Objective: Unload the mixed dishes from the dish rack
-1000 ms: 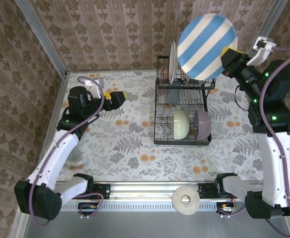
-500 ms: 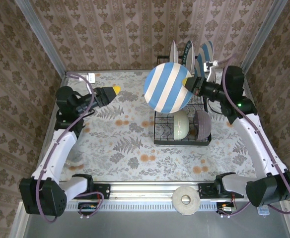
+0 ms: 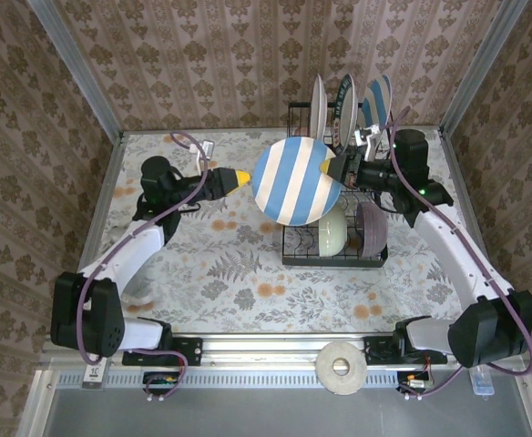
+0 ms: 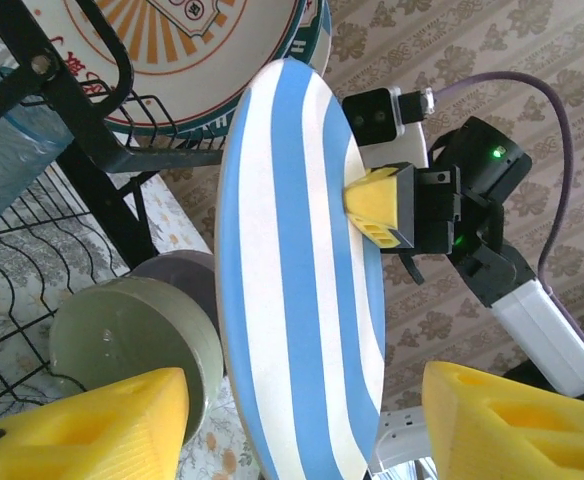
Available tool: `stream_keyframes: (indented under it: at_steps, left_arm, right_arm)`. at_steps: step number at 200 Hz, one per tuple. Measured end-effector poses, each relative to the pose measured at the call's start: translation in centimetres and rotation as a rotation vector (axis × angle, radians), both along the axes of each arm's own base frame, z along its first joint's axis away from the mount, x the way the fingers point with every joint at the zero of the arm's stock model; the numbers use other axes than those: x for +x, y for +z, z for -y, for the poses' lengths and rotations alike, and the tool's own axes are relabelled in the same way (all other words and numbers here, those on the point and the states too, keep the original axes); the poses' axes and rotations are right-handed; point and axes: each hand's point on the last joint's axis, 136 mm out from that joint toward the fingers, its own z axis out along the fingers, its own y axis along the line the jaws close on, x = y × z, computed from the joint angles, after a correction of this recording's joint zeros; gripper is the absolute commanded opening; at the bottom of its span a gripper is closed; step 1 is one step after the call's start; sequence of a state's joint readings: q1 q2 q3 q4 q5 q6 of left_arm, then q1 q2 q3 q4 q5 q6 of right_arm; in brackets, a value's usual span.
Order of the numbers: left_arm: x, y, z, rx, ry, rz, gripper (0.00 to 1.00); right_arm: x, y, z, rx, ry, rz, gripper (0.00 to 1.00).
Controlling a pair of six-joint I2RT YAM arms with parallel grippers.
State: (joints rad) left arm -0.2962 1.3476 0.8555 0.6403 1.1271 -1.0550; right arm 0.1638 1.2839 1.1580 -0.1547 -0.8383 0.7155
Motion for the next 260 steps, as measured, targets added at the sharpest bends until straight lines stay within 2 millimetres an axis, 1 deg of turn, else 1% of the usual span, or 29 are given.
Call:
stream_keyframes:
  at_steps: [43, 67, 98, 137, 160, 181, 222, 237, 243, 260]
  left_arm:
    - [-0.3, 0.0, 1.1, -0.025, -0.047, -0.02, 0.54]
    - [-0.3, 0.1, 1.2, -0.031, -0.051, -0.025, 0.44]
    - [-0.2, -0.1, 1.3, -0.033, -0.048, -0.041, 0.35]
    - [0.1, -0.5, 1.5, -0.03, -0.041, -0.054, 0.25]
    - [0.3, -0.6, 1.5, -0.028, -0.032, -0.065, 0.14]
    - [0.6, -0.9, 1.4, -0.024, -0.016, -0.084, 0.0]
    - [1.0, -1.6, 1.2, 0.001, 0.024, -0.108, 0.0]
    - [0.9, -1.5, 1.0, 0.008, 0.041, -0.101, 0.0]
    - [0.8, -1.4, 1.0, 0.01, 0.046, -0.099, 0.0]
    - [0.8, -1.5, 0.8, 0.014, 0.065, -0.095, 0.0]
  right_arm:
    - [0.2, 0.0, -0.6, 0.015, 0.029, 0.007, 0.0]
    - [0.2, 0.0, -0.8, 0.025, 0.039, 0.005, 0.0]
    - [0.2, 0.3, -1.0, 0.032, 0.047, 0.019, 0.0]
    - [0.2, 0.2, -1.5, 0.035, 0.062, 0.021, 0.0]
    - [0.2, 0.2, -1.7, 0.037, 0.069, 0.024, 0.0]
    - [0.2, 0.4, -1.8, 0.039, 0.073, 0.037, 0.0]
    - [0.3, 0.2, -2.1, 0.033, 0.071, 0.042, 0.0]
    - [0.3, 0.2, -2.2, 0.034, 0.075, 0.044, 0.12]
    - [0.3, 0.3, -2.3, 0.034, 0.077, 0.047, 0.18]
    - [0.1, 0.4, -2.5, 0.043, 0.086, 0.044, 0.49]
